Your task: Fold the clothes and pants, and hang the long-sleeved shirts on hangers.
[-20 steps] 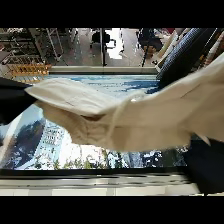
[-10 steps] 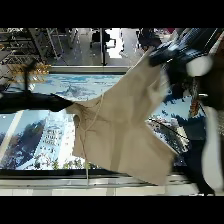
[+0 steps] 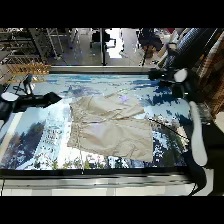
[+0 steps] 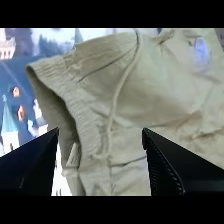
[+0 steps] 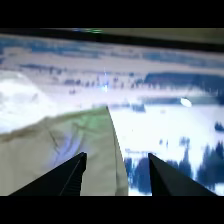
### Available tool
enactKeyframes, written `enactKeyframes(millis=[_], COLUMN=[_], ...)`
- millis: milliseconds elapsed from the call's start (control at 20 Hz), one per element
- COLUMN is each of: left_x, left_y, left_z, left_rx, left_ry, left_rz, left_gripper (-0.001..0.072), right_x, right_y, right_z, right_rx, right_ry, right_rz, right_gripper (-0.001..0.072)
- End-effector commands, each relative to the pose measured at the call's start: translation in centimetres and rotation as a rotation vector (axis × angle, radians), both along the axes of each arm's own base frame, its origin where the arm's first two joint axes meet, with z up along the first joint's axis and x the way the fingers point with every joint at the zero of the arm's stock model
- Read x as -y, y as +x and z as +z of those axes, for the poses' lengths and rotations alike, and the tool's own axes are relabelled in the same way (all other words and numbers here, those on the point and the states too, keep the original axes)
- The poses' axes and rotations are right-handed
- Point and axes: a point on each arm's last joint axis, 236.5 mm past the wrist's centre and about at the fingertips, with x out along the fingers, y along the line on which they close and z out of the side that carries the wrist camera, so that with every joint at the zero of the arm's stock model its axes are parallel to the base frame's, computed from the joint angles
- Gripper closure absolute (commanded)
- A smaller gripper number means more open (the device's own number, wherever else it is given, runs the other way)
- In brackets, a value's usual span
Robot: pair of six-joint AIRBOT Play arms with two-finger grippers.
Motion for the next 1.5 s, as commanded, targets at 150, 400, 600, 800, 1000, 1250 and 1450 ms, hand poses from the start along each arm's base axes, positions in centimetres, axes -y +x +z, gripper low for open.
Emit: enactKeyframes(millis=[150,400,600,800,1000,1250,1450], left_x=[-2.0,5.6,7.7,8.4,8.8,9.2,9.3], left_y=[-14.5,-20.2,-21.8,-21.1,-20.7,-20.3,-20.2], left_z=[-7.8,-10.2,-13.2,-13.9,-15.0,-17.2,-16.7], left_rx=[-0.612,-0.574,-0.574,-0.541,-0.558,-0.622,-0.611], left_ry=[0.016,-0.104,-0.049,-0.018,-0.013,-0.038,-0.041], left_rz=[-0.115,-0.173,-0.174,-0.161,-0.13,-0.05,-0.056], left_gripper=[0.042,0.0208,0.0206,0.0205,0.0206,0.0423,0.0693], right_x=[4.6,-0.1,-3.2,-3.7,-4.4,-7.0,-7.3], right_y=[-19.9,-35.8,-39.8,-40.4,-38.2,-37.9,-37.9], right_z=[-11.1,-19.4,-22.9,-24.5,-24.9,-25.3,-24.8], right_rx=[-0.739,-0.987,-1.052,-1.065,-0.988,-0.998,-0.991], right_ry=[0.311,0.443,0.551,0.574,0.576,0.559,0.556], right_rz=[-0.013,0.1,0.153,0.15,0.134,0.168,0.181], right_gripper=[0.0324,0.0186,0.0188,0.0189,0.0268,0.0372,0.0697])
